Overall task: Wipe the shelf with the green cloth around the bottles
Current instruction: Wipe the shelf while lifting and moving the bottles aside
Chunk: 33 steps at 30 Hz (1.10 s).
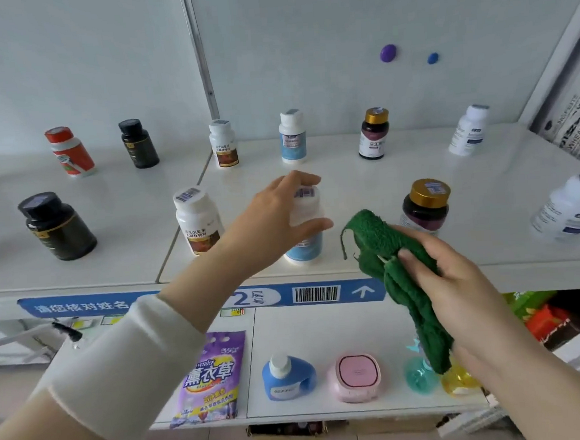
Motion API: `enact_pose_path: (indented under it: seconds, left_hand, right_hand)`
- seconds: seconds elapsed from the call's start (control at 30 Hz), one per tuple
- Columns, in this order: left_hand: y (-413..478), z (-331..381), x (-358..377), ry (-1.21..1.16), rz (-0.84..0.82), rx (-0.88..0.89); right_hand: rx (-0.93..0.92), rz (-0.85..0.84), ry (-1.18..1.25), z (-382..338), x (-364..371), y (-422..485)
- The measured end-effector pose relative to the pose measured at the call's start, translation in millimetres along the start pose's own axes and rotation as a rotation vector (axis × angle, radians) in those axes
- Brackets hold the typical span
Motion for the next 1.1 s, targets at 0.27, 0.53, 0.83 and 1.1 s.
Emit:
enact_pose_path:
  seconds: [0.27,0.53,0.83,1.1]
  left_hand:
    - [29,-16,-32,-0.114,0.116,-0.11]
    - [66,-29,-64,-0.027,0.152,-0.023]
    - [68,-57,-60,0.003,0.012,0.002]
    - [41,-46,-35,-0.105,-0.128,0.067]
  right_hand:
    - [-0.131,0.018,-0.265,-21,16,21]
    - [-0.41,-0.077,-1.065,-5,69,68]
    - [0.025,0.329,-1.26,-21,56,214]
    - [-0.167,-0.017,-1.077,-24,102,168]
Point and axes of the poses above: each hand's wrist, its own y-axis towards the middle knuckle, its own x-axis out of the palm, z = x × y, the point moved 3 cm from there along y, towards the middle knuckle, and after that the axes turned 13 degrees about x, right-handed, at the moved point
